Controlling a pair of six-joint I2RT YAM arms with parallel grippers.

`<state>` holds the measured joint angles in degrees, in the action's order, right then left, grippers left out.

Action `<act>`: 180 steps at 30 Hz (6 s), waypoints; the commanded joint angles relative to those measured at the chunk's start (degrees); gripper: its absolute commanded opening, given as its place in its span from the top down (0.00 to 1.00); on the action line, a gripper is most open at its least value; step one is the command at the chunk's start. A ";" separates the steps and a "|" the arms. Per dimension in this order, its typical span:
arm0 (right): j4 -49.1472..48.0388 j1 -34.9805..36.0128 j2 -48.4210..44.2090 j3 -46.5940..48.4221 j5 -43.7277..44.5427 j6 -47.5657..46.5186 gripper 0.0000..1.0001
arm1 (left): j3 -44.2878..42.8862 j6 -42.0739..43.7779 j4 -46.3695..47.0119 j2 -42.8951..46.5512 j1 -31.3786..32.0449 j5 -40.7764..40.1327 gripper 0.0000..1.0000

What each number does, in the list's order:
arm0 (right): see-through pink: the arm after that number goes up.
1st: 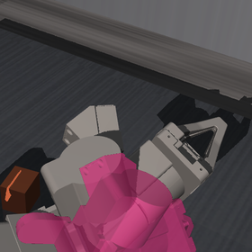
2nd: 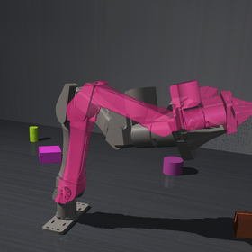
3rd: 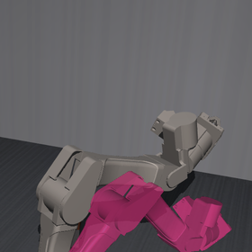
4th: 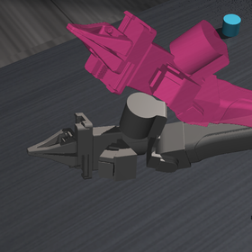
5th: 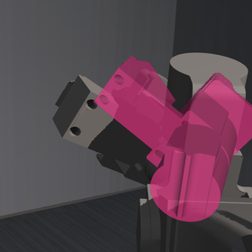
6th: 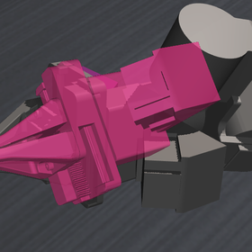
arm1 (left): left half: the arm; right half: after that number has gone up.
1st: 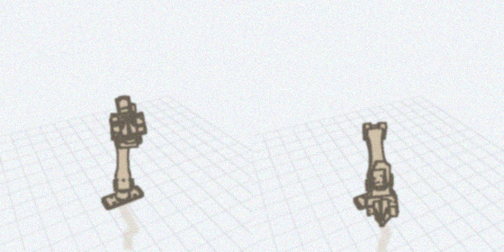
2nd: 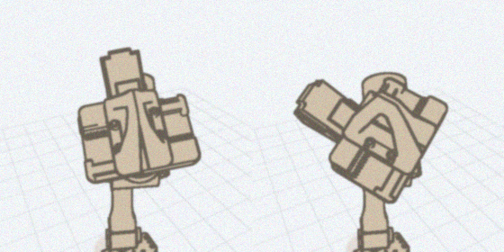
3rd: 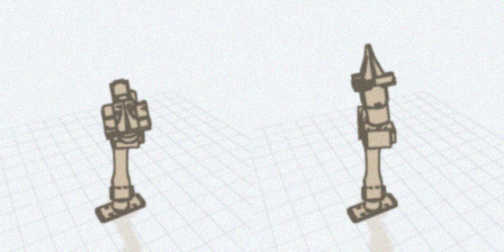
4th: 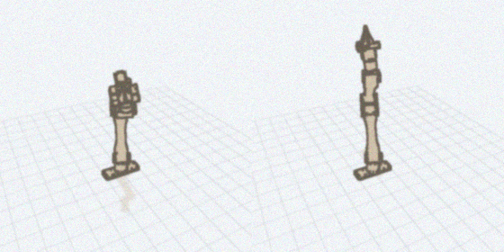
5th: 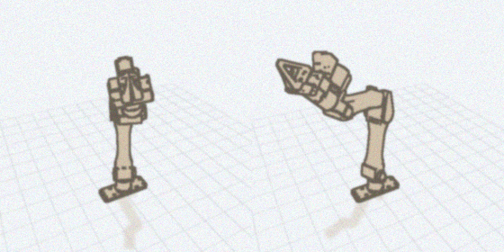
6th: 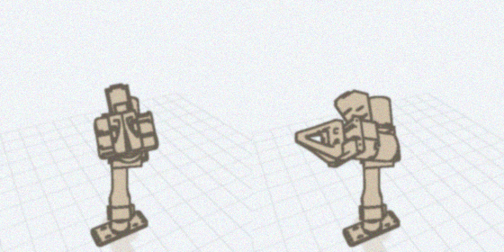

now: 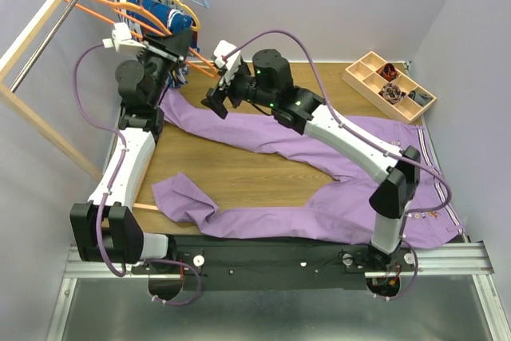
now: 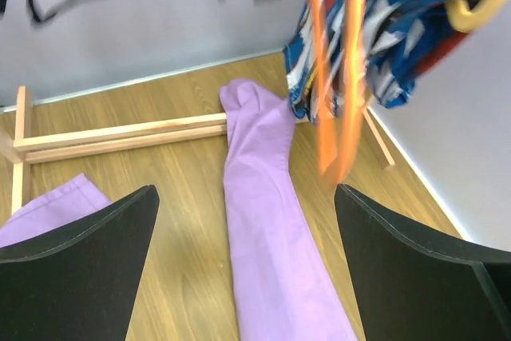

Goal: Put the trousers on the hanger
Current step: Fold the trousers

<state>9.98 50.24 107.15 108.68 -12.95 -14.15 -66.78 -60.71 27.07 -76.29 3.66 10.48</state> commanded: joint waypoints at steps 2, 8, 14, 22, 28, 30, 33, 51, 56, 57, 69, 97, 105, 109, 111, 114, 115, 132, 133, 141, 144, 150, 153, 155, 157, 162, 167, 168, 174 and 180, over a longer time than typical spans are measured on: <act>0.48 0.21 -6.77 -5.40 4.16 0.00 0.01 | -9.22 -6.88 3.78 -4.73 -2.43 -9.07 1.00; 0.66 0.21 -10.56 -10.59 4.69 2.98 0.01 | -18.01 -11.89 3.78 -11.32 -4.63 -11.80 1.00; 1.01 0.12 -12.14 -13.58 3.90 7.11 0.01 | -24.17 -14.60 3.34 -16.42 -4.71 -14.17 1.00; 1.18 0.12 -12.14 -13.50 4.42 8.00 0.01 | -31.65 -16.19 0.88 -22.58 -4.80 -14.35 1.00; 1.62 0.12 -12.14 -13.67 5.13 7.82 0.01 | -33.86 -19.26 -1.67 -25.66 -4.80 -13.91 1.00; 1.71 0.12 -12.23 -13.76 5.30 7.74 0.01 | -32.63 -20.06 -1.41 -25.84 -4.89 -14.08 1.00; 1.80 0.12 -12.50 -14.20 6.01 7.56 0.01 | -31.83 -20.68 -1.23 -26.10 -4.80 -14.26 1.00; 2.59 0.12 -12.85 -12.53 11.10 6.86 0.00 | -26.56 -14.53 -0.17 -23.29 -4.98 -3.63 0.32; 2.77 0.21 -13.90 -13.50 12.69 6.24 0.00 | -23.84 -8.47 0.00 -19.87 -5.07 1.37 0.22; 2.77 0.12 -14.08 -13.67 12.69 6.24 0.00 | -21.57 -7.85 0.70 -18.99 -5.07 1.65 0.21; 3.03 0.12 -16.19 -16.48 16.02 6.33 0.00 | -8.29 -0.91 1.15 -4.23 -5.24 1.04 0.20; 6.80 -29.57 -24.98 -45.92 26.05 40.15 0.01 | 12.56 23.78 -29.98 5.29 -6.21 -11.10 0.25; 7.51 -35.91 -22.08 -54.53 25.35 47.98 0.02 | 2.46 29.59 -30.41 -10.45 -9.81 -5.73 0.22; 7.60 -36.96 -20.76 -55.25 24.20 49.04 0.02 | 2.18 28.63 -29.71 -15.02 -13.75 -5.04 0.22; 7.60 -37.23 -20.32 -55.16 24.02 49.05 0.02 | 2.18 28.63 -29.01 -17.13 -15.08 -5.03 0.24; 7.69 -37.58 -19.35 -54.98 24.02 49.48 0.02 | 1.66 29.07 -27.69 -19.50 -15.88 -6.35 0.30; 7.69 -37.58 -18.74 -55.07 24.11 49.57 0.02 | 1.40 29.07 -27.51 -20.21 -16.14 -6.52 0.31; 8.04 -38.72 -16.63 -54.98 23.15 50.89 0.03 | -2.12 24.76 -22.68 -32.07 -19.31 -10.92 0.40; 8.13 -38.72 -16.37 -54.72 23.15 50.80 0.03 | -2.30 24.50 -22.76 -32.60 -19.39 -10.75 0.40; 8.48 -38.90 -16.19 -53.84 23.85 50.63 0.03 | -1.42 19.76 -22.32 -35.59 -19.75 -10.74 0.40; 8.57 -38.81 -15.66 -53.49 24.02 50.37 0.03 | -2.21 19.14 -21.45 -36.47 -19.75 -10.74 0.40; 9.09 -38.99 -13.82 -52.79 24.38 50.54 0.03 | -6.60 19.05 -23.38 -39.45 -19.75 -10.74 0.45; 9.27 -39.08 -12.94 -52.61 24.90 50.45 0.03 | -7.92 19.31 -23.73 -40.42 -19.83 -8.81 0.53; 9.53 -39.25 -12.32 -52.52 24.82 50.63 0.03 | -9.33 19.57 -24.78 -40.95 -19.83 -8.64 0.61; 9.53 -39.43 -12.06 -52.52 24.90 50.80 0.03 | -10.03 19.66 -25.05 -41.48 -19.83 -8.55 0.69; 9.71 -39.52 -11.71 -52.26 24.90 50.98 0.03 | -11.26 19.49 -25.66 -42.27 -19.83 -8.37 0.96; 9.88 -39.95 -11.18 -52.08 24.99 51.06 0.03 | -10.91 19.66 -26.19 -41.05 -20.18 -9.50 1.00; 9.97 -40.04 -11.26 -52.08 25.08 51.07 0.03 | -10.39 19.49 -26.10 -39.74 -20.53 -9.69 1.00; 10.15 -40.57 -11.97 -51.82 25.17 51.33 0.03 | -7.13 21.24 -26.89 -37.26 -24.05 -10.04 0.87; 10.15 -40.57 -11.18 -51.20 24.73 51.42 0.03 | -12.31 26.95 -33.04 -40.78 -23.88 -12.93 0.58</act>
<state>19.27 10.02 95.00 55.27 10.81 36.23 -75.64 -38.50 -1.76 -116.16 -20.16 1.30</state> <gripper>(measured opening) 0.971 0.336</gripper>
